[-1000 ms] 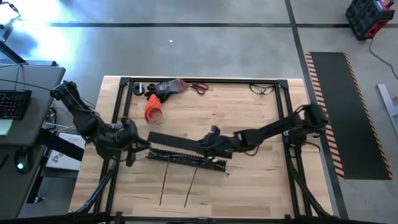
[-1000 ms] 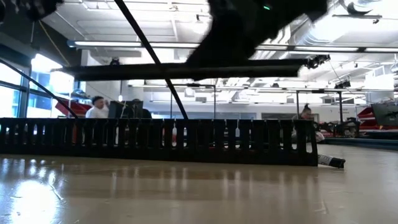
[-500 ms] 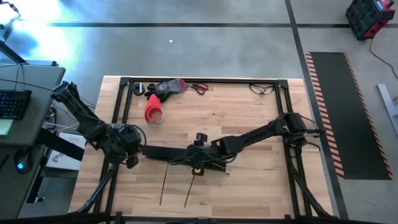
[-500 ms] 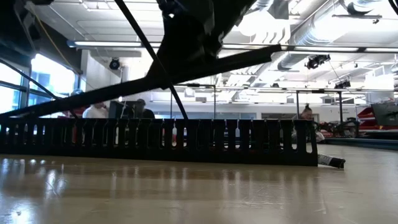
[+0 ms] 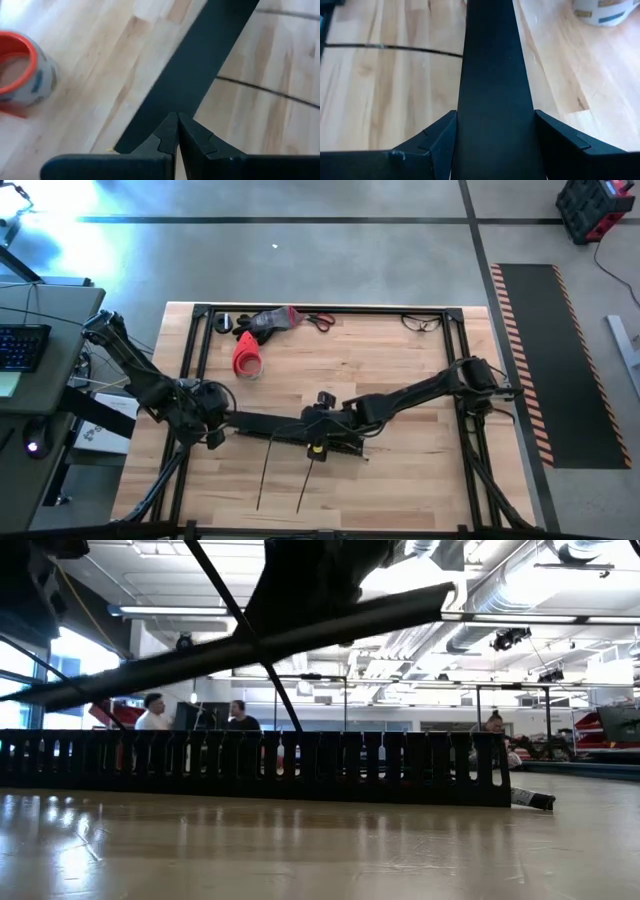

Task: Ziptie cables
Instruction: Close the cable duct

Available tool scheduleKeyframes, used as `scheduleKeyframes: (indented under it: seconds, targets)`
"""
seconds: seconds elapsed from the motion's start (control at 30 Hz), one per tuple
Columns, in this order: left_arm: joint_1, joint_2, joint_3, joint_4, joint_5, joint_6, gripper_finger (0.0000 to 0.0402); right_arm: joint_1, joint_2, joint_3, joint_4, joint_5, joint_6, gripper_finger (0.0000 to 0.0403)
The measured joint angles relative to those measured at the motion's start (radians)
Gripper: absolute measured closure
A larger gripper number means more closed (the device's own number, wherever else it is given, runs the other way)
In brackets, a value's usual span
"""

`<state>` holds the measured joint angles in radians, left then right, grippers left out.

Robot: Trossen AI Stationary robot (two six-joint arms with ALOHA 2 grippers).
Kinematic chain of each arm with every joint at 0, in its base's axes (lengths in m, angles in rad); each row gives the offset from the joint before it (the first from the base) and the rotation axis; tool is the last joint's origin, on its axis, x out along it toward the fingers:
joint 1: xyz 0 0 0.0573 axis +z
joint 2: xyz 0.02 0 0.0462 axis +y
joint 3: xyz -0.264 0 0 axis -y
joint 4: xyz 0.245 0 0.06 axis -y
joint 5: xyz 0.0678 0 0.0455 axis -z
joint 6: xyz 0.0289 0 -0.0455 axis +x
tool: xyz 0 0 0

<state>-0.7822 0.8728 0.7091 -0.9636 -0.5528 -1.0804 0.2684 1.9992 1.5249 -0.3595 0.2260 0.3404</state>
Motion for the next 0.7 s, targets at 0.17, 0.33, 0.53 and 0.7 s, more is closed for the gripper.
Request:
scheduleKeyframes:
  seconds: [0.17, 0.33, 0.53, 0.7]
  targets:
    - [0.002, 0.001, -0.06, 0.048, 0.04, -0.004, 0.0401, 0.0, -0.011, 0.0, -0.044, -0.054, 0.022, 0.0195]
    - [0.003, 0.001, -0.11, 0.049, 0.012, -0.033, 0.0401, 0.0, 0.01, -0.017, -0.037, -0.05, 0.028, 0.0195]
    - [0.003, 0.001, -0.17, 0.151, 0.025, -0.03, 0.0401, 0.0, 0.011, -0.018, -0.029, -0.037, 0.021, 0.0195]
    - [0.003, 0.001, -0.249, 0.276, 0.024, -0.018, 0.0401, 0.0, 0.011, -0.018, -0.032, -0.042, 0.022, 0.0195]
